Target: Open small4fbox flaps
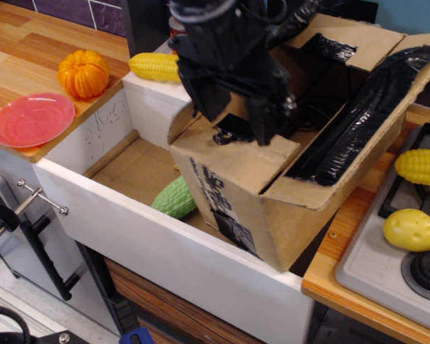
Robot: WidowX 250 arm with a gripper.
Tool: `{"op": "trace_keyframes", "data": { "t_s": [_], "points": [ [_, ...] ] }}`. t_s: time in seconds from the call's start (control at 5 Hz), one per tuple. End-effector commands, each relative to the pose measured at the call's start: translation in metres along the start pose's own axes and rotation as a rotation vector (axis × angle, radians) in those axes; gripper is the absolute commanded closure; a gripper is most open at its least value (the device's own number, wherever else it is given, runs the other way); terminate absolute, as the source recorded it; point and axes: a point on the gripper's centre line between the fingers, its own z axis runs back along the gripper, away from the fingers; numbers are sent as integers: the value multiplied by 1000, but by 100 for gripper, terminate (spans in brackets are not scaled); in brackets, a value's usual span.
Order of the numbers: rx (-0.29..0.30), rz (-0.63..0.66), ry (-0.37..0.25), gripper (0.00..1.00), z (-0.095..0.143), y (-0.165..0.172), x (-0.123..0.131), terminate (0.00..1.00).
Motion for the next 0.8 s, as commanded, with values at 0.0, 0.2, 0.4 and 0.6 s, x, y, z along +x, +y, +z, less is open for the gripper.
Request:
{"op": "trace_keyframes", "data": {
  "t_s": [0.0, 0.2, 0.4, 0.6],
  "points": [
    [25, -35, -12, 0, 18, 10, 13, 0],
    [33, -77, -17, 0, 16, 24, 6, 0],
    [72, -113, -2, 0, 14, 39, 2, 0],
    [74, -127, -13, 0, 10, 56, -2, 0]
  ]
}}
